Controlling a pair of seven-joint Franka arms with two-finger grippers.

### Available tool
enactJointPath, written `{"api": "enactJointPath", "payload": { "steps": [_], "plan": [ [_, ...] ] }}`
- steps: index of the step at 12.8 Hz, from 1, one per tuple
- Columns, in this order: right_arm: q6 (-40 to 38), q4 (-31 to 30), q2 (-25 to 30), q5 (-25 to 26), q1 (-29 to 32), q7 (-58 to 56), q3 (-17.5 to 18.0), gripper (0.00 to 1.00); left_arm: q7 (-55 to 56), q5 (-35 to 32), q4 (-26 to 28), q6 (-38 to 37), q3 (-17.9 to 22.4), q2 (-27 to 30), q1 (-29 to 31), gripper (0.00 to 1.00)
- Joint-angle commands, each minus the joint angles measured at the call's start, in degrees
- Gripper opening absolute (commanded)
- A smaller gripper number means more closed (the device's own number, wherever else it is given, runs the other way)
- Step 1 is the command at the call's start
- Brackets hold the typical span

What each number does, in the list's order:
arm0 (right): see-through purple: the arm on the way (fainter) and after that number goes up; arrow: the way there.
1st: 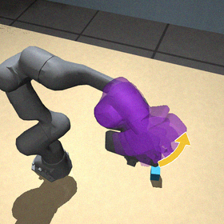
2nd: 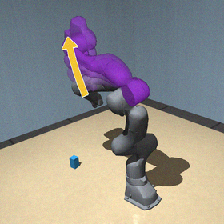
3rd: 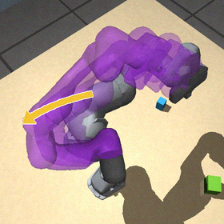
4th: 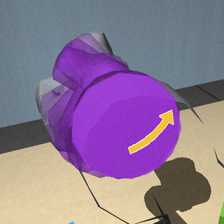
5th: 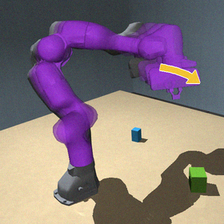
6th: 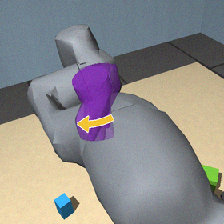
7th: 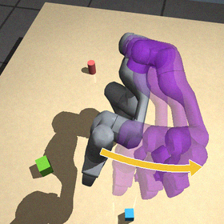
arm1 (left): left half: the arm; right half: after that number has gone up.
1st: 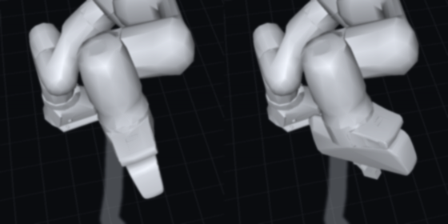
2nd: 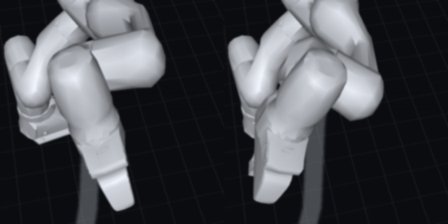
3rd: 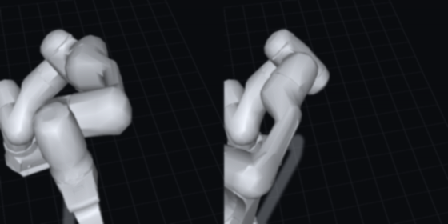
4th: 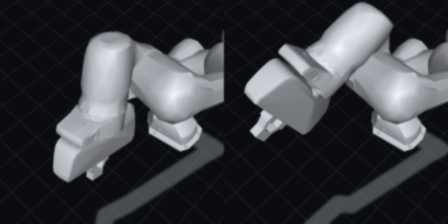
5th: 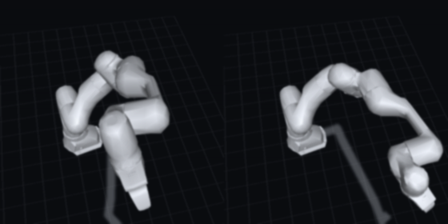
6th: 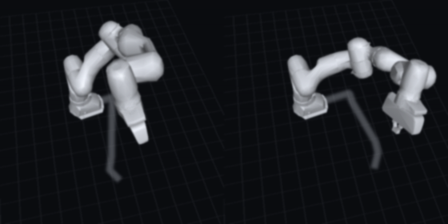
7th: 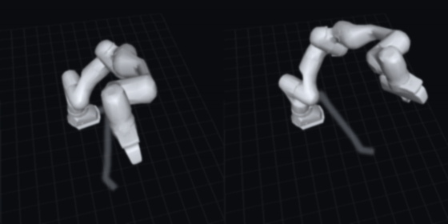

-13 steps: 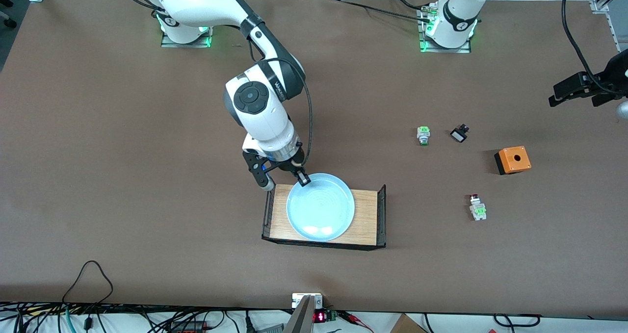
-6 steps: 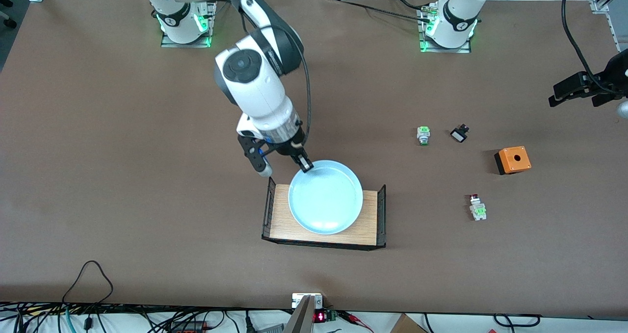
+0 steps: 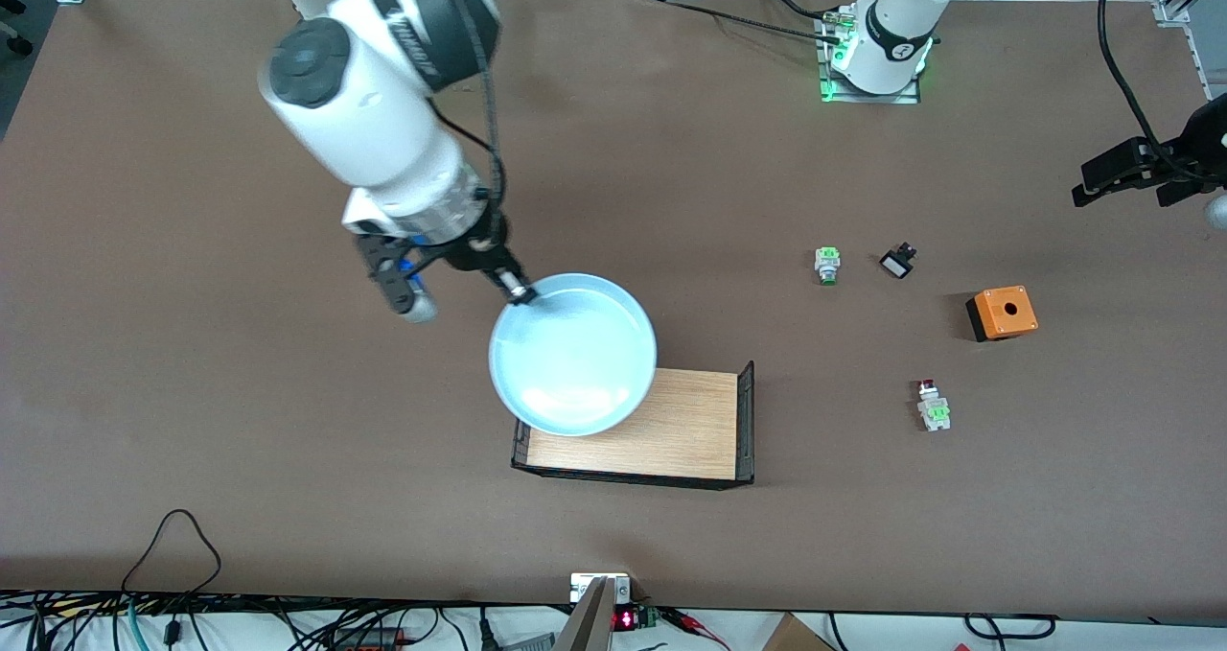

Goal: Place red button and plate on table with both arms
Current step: 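Lift the blue plate off the wooden tray with the right gripper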

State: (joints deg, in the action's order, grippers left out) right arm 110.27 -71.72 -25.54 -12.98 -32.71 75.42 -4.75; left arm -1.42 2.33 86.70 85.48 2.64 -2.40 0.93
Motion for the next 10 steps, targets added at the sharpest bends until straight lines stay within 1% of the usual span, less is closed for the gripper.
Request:
{"api": "enactJointPath", "payload": {
  "steps": [1,2,5,8,10],
  "plan": [
    [-6.1,-3.1,3.4,-1.4,4.2,-10.0,0.4,0.00,-0.6,0.7,-0.4,-1.2,-0.5,0.6,0.7,1.00],
    [-8.4,-4.0,4.3,-1.4,5.8,-14.2,0.4,0.00,-0.5,0.7,-0.5,-1.2,-0.6,0.6,0.7,1.00],
    [-11.7,-7.5,6.7,-1.1,10.5,-23.5,0.4,0.00,-0.5,0.7,-0.6,-1.2,-0.5,0.9,0.7,1.00],
    [-15.7,-11.4,8.5,-0.2,15.3,-35.7,0.2,0.00,-0.5,0.7,-0.6,-0.9,-0.5,1.0,0.7,1.00],
    [-17.6,-13.4,9.0,1.5,18.8,-43.1,0.2,0.00,-0.7,0.7,-0.2,-1.2,-0.5,1.8,0.7,1.00]
  ]
}}
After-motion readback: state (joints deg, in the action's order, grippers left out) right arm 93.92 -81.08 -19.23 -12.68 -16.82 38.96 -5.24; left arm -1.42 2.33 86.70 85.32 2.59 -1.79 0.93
